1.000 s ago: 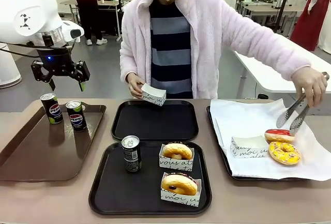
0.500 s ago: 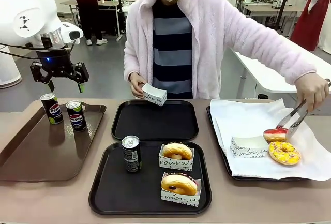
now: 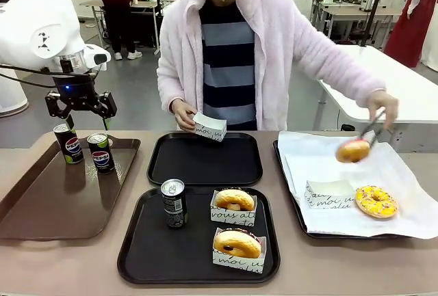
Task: Set up donuts and drinks on trays.
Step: Pick up one Pepsi coke from the Handle tray and place it on the Flat Tray without a Pepsi coke.
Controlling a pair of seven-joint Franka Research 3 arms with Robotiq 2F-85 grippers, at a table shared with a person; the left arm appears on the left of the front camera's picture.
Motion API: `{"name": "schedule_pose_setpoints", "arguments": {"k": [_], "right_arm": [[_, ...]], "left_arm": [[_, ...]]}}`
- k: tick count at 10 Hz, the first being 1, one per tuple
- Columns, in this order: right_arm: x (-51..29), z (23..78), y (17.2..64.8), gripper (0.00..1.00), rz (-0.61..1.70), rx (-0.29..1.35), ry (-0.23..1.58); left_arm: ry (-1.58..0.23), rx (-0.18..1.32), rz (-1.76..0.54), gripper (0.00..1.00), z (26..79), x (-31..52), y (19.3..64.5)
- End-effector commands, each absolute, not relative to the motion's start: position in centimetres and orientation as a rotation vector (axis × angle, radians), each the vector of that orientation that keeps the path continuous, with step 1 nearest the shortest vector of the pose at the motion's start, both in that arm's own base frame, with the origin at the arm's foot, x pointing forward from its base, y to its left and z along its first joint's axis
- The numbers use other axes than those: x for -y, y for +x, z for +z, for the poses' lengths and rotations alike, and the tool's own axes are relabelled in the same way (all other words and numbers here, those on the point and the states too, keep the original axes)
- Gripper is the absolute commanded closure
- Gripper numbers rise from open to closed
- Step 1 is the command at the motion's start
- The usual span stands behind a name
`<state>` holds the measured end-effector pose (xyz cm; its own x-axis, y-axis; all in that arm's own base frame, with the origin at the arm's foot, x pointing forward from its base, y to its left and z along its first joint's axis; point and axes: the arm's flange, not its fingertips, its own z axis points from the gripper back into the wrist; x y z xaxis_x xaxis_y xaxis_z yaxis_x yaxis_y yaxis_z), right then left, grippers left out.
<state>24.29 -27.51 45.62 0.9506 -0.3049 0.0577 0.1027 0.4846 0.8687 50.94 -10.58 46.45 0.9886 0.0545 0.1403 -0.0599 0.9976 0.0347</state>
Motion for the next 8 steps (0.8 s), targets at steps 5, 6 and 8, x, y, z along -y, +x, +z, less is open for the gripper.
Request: {"name": "schedule_pose_setpoints", "arguments": {"k": [5, 6, 8], "right_arm": [[27.7, 45.6, 24.4, 0.0, -0.235, 0.235, 1.059], [27.7, 45.6, 24.4, 0.0, -0.235, 0.235, 1.059], [27.7, 45.6, 24.4, 0.0, -0.235, 0.235, 1.059]], "left_arm": [[0.024, 0.066, 0.09, 0.0, 43.1, 9.7, 54.6], [0.025, 0.051, 0.092, 0.0, 42.4, 9.5, 54.6], [0.019, 0.042, 0.101, 0.0, 41.1, 9.1, 54.6]]}}
